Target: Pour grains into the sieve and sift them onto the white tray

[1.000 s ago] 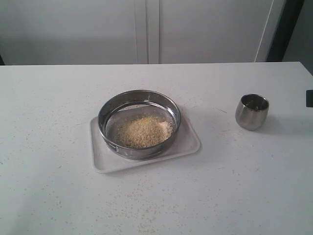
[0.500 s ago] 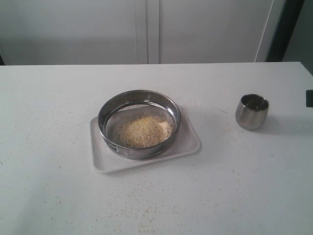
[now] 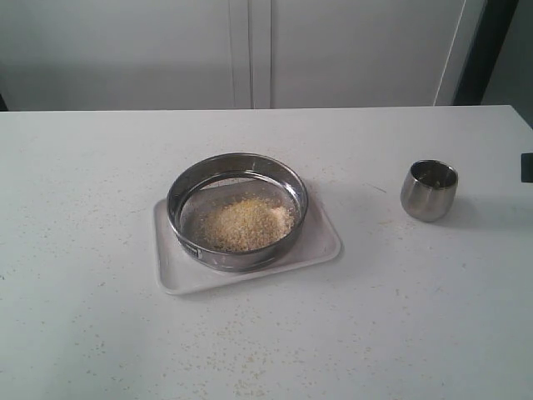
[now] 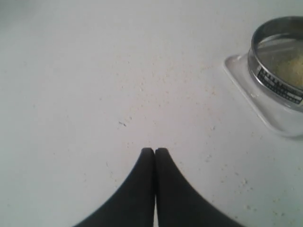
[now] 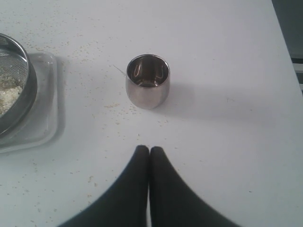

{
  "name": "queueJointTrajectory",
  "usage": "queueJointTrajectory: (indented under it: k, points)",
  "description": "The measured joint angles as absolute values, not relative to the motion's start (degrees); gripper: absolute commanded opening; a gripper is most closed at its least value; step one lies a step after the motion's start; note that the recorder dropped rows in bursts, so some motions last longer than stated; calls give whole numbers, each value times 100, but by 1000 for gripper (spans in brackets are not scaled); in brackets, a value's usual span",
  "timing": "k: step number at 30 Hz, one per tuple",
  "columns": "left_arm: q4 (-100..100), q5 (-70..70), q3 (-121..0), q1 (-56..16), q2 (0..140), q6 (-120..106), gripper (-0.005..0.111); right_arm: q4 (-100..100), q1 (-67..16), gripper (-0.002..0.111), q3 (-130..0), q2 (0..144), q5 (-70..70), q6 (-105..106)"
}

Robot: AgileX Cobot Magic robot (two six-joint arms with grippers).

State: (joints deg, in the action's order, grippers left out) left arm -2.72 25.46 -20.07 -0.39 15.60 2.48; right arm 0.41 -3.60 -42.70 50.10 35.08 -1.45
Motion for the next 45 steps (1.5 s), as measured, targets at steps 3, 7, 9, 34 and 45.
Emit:
queueJointTrajectory:
  k: [3,7,9,34,45]
  points:
    - [-272,2975,-2379,-39,2146,248,0,41,-360,0,-4270,5010,3508,-145]
    - [-272,3483,-2833,-39,3029,248,0,41,-360,0,-4270,5010,3508,-145]
    - [-272,3716,-3082,-39,3531,248,0,41,-360,0,-4270,5010,3508,-145]
    - [-1416,3738,-6137,-1099,8267,-783,0,41,-360,0,-4270,5010,3508,-145]
    - [-1477,3695,-7606,-1825,9744,-399,0,41,-360,0,-4270,5010,3508,-145]
